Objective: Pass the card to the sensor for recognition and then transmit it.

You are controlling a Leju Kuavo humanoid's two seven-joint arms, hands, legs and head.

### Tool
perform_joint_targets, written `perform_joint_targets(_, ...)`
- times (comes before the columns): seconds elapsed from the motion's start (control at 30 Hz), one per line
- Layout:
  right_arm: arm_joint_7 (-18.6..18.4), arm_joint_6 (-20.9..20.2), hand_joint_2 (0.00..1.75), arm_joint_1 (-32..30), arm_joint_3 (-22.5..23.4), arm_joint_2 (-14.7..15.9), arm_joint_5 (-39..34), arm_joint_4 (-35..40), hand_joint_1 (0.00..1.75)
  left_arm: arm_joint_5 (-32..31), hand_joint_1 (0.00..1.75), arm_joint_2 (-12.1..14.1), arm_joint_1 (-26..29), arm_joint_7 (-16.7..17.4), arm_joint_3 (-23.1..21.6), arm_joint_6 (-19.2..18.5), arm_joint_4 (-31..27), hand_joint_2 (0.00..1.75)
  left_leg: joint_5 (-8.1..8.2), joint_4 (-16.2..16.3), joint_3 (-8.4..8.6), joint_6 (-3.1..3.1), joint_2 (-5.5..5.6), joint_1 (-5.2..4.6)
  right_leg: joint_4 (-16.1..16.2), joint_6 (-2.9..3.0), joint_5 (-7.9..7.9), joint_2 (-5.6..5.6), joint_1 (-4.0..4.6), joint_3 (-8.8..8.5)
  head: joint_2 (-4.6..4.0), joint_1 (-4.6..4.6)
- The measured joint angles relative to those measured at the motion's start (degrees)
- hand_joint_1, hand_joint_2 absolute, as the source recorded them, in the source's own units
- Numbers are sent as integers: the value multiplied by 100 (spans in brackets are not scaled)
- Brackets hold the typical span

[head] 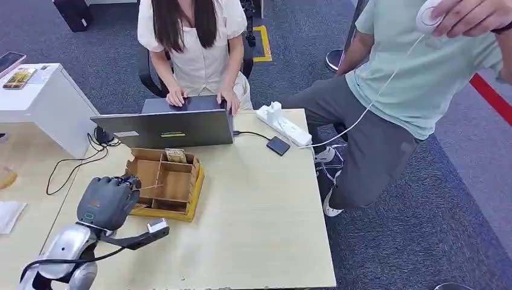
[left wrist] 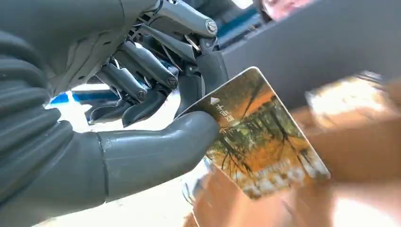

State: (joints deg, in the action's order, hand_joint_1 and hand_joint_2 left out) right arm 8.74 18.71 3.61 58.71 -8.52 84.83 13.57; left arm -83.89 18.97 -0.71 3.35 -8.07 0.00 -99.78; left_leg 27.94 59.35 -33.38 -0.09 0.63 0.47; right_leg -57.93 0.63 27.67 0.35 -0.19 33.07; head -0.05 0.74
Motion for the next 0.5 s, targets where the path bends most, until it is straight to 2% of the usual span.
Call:
perform_joint_targets(0.2,-39,-4,0,0,0,0,0,0,0,120,175,229,-239,-162,212,-219,-127,175,-1,0,-2,-1,0,1,-1,0,0,2,1,0,0,0)
perform_joint_targets(0.37,-44,-4,0,0,0,0,0,0,0,228,175,365,-346,-166,254,-269,-179,175,-1,1,-4,-1,-1,1,0,0,0,2,1,5,-2,0)
perform_joint_targets(0.5,-55,-9,0,2,-4,2,0,0,0,588,175,658,-831,-234,280,-629,-230,175,-7,1,-7,2,2,1,-1,0,-1,-2,1,4,0,-2)
